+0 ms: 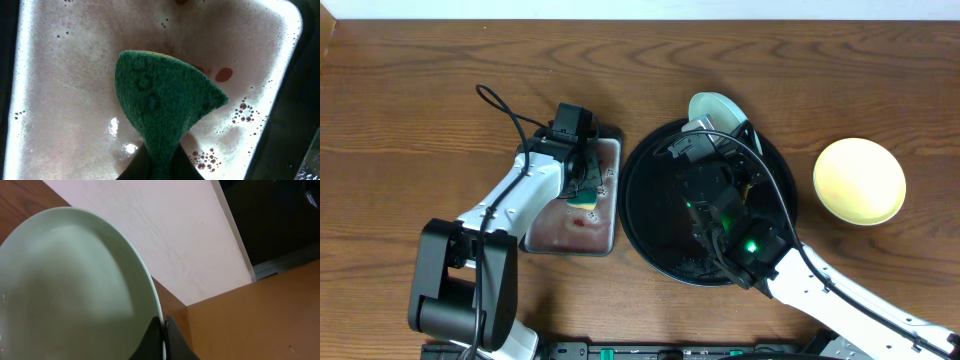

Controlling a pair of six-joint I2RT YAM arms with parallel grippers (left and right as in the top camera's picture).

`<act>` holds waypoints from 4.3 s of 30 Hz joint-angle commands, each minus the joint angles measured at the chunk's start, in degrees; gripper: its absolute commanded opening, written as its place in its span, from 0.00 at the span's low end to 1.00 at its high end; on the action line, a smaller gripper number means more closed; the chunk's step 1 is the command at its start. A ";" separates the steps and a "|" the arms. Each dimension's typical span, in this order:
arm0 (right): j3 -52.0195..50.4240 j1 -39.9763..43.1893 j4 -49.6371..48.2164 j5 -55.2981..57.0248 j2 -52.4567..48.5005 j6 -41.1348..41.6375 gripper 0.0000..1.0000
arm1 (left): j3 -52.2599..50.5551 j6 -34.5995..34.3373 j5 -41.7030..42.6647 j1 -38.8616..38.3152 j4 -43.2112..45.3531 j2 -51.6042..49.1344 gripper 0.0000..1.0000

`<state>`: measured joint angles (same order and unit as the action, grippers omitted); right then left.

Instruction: Clean dirty plates on tray and stack at the side

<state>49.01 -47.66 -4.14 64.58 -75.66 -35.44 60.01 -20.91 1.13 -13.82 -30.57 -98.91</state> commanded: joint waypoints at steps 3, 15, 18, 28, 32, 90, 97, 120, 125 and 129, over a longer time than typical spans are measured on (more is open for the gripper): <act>0.96 -0.17 -0.37 1.62 0.87 -0.66 0.01 | -0.44 0.74 -0.28 0.15 0.04 -0.13 0.08; 0.96 0.02 -0.39 1.64 0.87 -0.42 0.01 | -1.57 9.49 0.98 0.00 -0.02 -6.64 0.08; 0.96 0.04 -0.37 1.64 0.87 -0.42 0.01 | -1.57 9.49 0.96 0.00 -0.02 -9.38 0.07; 0.96 0.04 -0.37 1.62 0.87 -0.15 0.01 | -0.90 9.49 0.96 0.00 -1.09 1.09 0.07; 0.96 0.07 -0.37 1.62 0.87 0.24 0.01 | -0.92 9.44 0.96 0.00 -0.13 5.73 0.08; 0.96 10.05 14.21 -11.69 3.65 12.52 0.01 | -0.70 5.60 0.98 0.04 -6.51 11.43 0.75; 0.96 8.52 12.90 -11.37 3.34 6.47 0.01 | -0.70 5.60 0.98 0.04 -6.49 11.43 0.75; -2.14 25.77 34.40 -39.23 3.13 69.16 0.01 | -0.70 5.60 0.98 0.04 -6.49 11.41 0.75; -3.87 25.92 25.24 -39.60 3.15 62.88 0.01 | -0.70 5.53 1.01 0.04 -6.73 11.41 0.75; -3.87 25.92 16.96 -42.56 3.45 57.46 0.01 | -0.70 4.28 1.01 0.04 -6.95 11.37 0.75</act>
<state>44.97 -22.04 16.08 25.41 -72.69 25.56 59.35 -15.42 1.78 -13.82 -37.17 -87.33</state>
